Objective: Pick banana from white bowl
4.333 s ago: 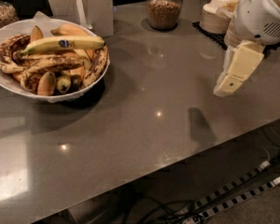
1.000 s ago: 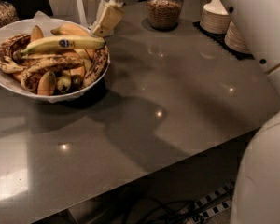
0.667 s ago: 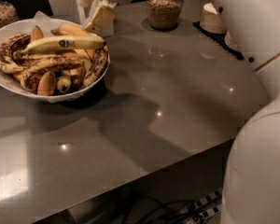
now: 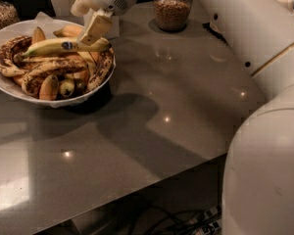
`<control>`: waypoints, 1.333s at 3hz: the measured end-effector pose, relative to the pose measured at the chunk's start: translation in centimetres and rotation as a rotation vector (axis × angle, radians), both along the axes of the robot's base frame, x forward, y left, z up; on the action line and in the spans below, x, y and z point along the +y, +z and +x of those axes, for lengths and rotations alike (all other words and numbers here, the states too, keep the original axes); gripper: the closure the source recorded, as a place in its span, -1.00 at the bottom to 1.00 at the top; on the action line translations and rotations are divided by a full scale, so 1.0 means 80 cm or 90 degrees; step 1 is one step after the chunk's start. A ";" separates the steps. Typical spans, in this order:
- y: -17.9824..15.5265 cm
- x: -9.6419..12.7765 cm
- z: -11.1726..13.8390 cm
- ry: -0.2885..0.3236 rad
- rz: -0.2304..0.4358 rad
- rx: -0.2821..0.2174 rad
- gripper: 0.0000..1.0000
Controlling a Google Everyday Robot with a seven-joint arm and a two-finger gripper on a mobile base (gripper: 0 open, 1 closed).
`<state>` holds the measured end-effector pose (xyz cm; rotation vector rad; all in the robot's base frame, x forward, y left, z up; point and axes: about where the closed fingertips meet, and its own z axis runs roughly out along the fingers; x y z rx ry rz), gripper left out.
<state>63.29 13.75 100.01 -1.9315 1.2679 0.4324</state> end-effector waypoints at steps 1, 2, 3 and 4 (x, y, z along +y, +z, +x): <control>-0.013 0.014 0.002 0.009 0.004 0.021 -0.16; -0.022 0.024 0.008 0.012 0.002 0.034 -0.18; -0.029 0.030 0.013 0.008 -0.006 0.046 -0.16; -0.039 0.032 0.014 0.003 -0.017 0.063 -0.16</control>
Offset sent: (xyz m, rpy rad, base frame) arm 0.0133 0.0235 -0.0217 0.0036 0.0712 0.0144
